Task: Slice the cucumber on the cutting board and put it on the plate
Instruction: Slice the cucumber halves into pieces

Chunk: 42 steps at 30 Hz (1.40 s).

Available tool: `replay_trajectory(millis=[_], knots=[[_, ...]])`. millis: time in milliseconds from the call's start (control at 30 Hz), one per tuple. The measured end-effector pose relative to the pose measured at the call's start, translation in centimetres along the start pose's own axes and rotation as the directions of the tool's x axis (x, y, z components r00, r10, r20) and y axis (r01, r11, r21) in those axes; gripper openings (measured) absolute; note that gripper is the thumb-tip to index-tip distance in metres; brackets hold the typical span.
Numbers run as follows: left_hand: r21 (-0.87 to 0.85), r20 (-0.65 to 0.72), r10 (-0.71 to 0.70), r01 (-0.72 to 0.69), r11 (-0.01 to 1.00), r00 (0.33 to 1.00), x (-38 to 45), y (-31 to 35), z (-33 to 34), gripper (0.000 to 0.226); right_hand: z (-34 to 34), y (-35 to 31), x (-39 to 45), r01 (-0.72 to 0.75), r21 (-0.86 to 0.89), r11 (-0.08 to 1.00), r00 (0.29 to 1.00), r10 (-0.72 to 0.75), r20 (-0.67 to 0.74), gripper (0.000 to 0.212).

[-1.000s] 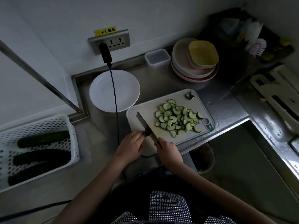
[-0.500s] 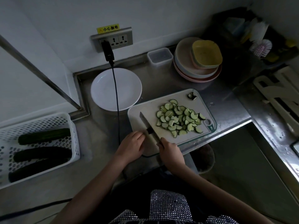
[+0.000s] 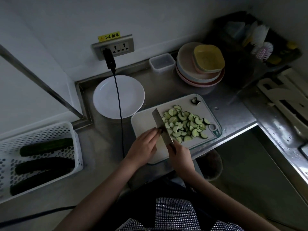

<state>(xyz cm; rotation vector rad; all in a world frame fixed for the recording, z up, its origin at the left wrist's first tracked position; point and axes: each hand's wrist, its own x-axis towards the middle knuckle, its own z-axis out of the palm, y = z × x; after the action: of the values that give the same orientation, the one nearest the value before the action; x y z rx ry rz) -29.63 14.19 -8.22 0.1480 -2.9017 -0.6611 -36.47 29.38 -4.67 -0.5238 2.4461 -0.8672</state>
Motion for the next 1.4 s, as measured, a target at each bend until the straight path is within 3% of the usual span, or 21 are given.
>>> replay_trajectory(millis=[133, 267, 333, 433, 533, 633, 700, 967, 1200, 1233, 1300, 1400], knots=[[0.043, 0.115, -0.033, 0.028, 0.999, 0.993, -0.1, -0.5, 0.6, 0.051, -1.0, 0.0, -0.1, -0.035, 0.055, 0.998, 0.998, 0.037, -0.041, 0.020], [-0.002, 0.101, -0.090, 0.091, 0.996, 0.991, -0.3, -0.8, 0.2, 0.048, -1.5, 0.4, -0.2, -0.064, 0.071, 0.995, 0.995, 0.069, -0.076, 0.022], [-0.066, 0.016, -0.176, 0.177, 0.982, 0.984, -0.6, -0.6, -0.1, 0.046, -1.6, 0.6, -0.4, -0.056, -0.031, 0.998, 0.993, 0.053, -0.103, 0.017], [-0.110, -0.206, -0.259, 0.241, 0.964, 0.944, -1.4, -0.1, -0.8, 0.044, -2.3, 0.8, -0.3, -0.010, -0.396, 0.918, 0.988, -0.052, -0.146, 0.016], [-0.032, -0.393, -0.098, 0.093, 0.995, 0.914, -2.0, 0.5, -1.7, 0.037, -3.0, 1.1, 0.0, 0.032, -0.592, 0.806, 0.979, -0.145, -0.145, 0.023], [0.099, -0.264, 0.164, -0.143, 0.985, 0.951, -1.6, 1.3, -2.2, 0.041, -2.9, 1.8, 0.2, 0.073, -0.653, 0.754, 0.960, -0.230, -0.158, 0.037], [0.122, -0.122, 0.225, -0.210, 0.970, 0.967, -1.1, 1.5, -1.9, 0.044, -2.8, 2.2, 0.3, 0.062, -0.693, 0.718, 0.958, -0.238, -0.161, 0.048], [0.015, 0.068, 0.111, -0.112, 0.994, 0.992, 2.1, 2.4, -1.7, 0.050, -3.8, 3.0, 0.4, 0.129, -0.716, 0.686, 0.924, -0.345, -0.164, 0.066], [0.002, 0.292, -0.014, 0.014, 1.000, 0.956, 4.8, 2.7, -0.9, 0.084, -4.0, 3.5, 0.2, 0.167, -0.714, 0.680, 0.935, -0.340, -0.105, 0.065], [-0.028, 0.250, -0.030, 0.038, 0.999, 0.968, 4.8, 2.6, -1.0, 0.081, -4.0, 3.4, 0.1, 0.162, -0.709, 0.686, 0.944, -0.318, -0.092, 0.063], [-0.094, 0.041, -0.069, 0.073, 0.993, 0.997, 4.0, 2.6, -1.3, 0.064, -4.2, 3.2, 0.0, 0.169, -0.687, 0.707, 0.957, -0.285, -0.058, 0.052], [-0.198, -0.262, -0.246, 0.197, 0.960, 0.933, 1.4, 1.7, -1.8, 0.046, -3.9, 3.2, 0.2, 0.179, -0.569, 0.803, 0.979, -0.205, 0.018, 0.032]])
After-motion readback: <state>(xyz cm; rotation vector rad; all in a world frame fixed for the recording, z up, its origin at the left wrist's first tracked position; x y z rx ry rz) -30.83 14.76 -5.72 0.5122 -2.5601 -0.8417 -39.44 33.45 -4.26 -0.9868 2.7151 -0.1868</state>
